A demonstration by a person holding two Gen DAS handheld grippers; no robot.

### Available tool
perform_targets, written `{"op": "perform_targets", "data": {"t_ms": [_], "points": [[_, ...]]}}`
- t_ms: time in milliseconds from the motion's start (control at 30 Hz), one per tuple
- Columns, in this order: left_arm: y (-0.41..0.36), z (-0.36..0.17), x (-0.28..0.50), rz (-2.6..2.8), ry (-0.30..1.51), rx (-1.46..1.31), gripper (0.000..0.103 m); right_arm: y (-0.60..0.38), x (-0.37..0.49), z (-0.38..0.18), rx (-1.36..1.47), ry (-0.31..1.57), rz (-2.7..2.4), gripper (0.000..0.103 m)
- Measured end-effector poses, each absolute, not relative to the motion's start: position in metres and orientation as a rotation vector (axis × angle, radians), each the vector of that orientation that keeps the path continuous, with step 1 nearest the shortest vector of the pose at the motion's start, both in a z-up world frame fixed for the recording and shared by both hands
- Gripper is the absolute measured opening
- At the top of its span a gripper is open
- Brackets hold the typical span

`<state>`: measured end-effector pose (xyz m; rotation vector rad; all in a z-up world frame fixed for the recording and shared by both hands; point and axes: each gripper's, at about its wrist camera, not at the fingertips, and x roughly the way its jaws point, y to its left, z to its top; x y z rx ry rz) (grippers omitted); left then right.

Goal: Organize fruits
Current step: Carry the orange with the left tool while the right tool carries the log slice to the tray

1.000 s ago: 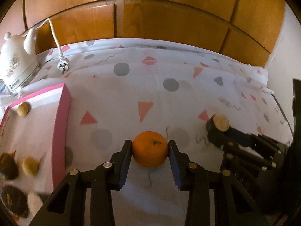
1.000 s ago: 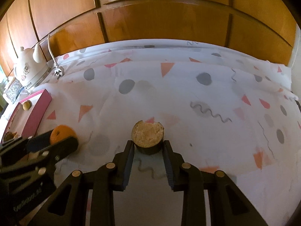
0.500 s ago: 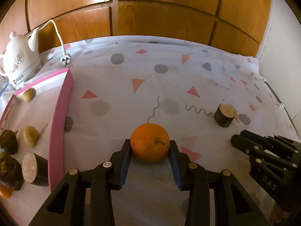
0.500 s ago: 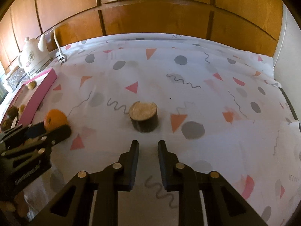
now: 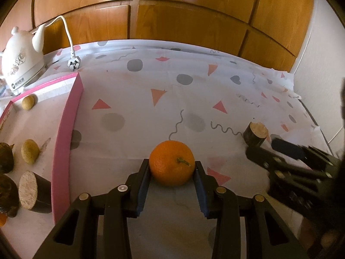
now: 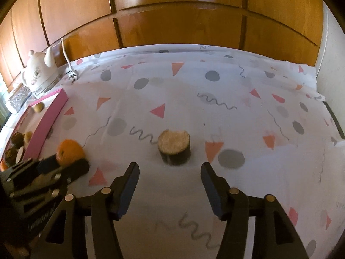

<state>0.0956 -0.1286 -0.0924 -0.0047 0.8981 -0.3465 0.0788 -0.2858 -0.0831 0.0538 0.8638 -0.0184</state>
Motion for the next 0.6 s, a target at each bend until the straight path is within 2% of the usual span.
{"op": "perform_targets", "data": {"t_ms": [100, 133, 167, 600], "points": [[-0.127, -0.092, 0.096, -0.354, 0.900, -0.023, 0.040, -0.283, 0.093, -0.086, 0.047, 0.867, -0.041, 0.059], [-0.126, -0.092, 0.096, -0.355, 0.900, -0.025, 0.040, -0.282, 0.098, -0.088, 0.049, 0.881, -0.036, 0.053], [-0.126, -0.092, 0.097, -0.355, 0.900, -0.026, 0.040, -0.281, 0.100, -0.089, 0.044, 0.890, -0.043, 0.033], [-0.125, -0.081, 0.091, -0.352, 0.922, -0.002, 0.038, -0.286, 0.095, -0.092, 0.064, 0.856, -0.035, 0.034]]}}
